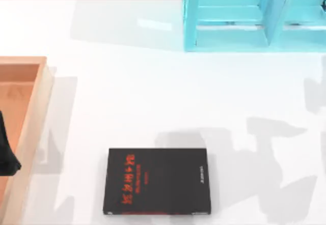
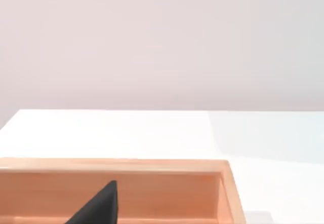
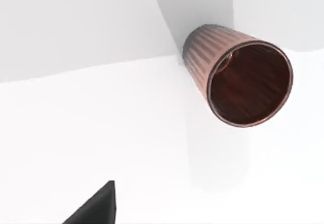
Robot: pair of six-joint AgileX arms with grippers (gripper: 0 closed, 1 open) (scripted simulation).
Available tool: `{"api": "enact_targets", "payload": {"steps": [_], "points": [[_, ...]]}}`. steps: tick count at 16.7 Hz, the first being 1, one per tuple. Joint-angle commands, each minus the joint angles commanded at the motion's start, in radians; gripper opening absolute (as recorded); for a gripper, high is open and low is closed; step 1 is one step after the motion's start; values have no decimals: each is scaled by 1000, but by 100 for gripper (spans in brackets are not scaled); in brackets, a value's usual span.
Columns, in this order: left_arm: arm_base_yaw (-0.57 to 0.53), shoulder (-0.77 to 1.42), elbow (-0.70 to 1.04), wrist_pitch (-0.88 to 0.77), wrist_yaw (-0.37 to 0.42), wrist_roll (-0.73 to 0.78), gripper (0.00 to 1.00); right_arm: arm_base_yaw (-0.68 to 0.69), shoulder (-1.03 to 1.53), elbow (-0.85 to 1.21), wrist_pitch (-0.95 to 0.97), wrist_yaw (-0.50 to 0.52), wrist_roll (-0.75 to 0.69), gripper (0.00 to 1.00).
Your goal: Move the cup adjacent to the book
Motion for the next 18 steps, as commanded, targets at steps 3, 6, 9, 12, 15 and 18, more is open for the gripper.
{"api": "enact_targets", "payload": {"steps": [3,6,9,12,15,18], "points": [[0,0,0,0,0,0,100,-7,140,116,-99,-7,-140,100],[0,0,0,0,0,0,100,-15,210,174,-152,-10,-206,100],[0,0,0,0,0,0,100,-16,214,178,-155,-10,-210,100],[0,0,0,0,0,0,100,-11,212,172,-149,-10,-209,100],[0,0,0,0,0,0,100,-12,228,113,-79,-10,-206,100],[0,0,0,0,0,0,100,-12,260,10,65,-10,-205,100]]}}
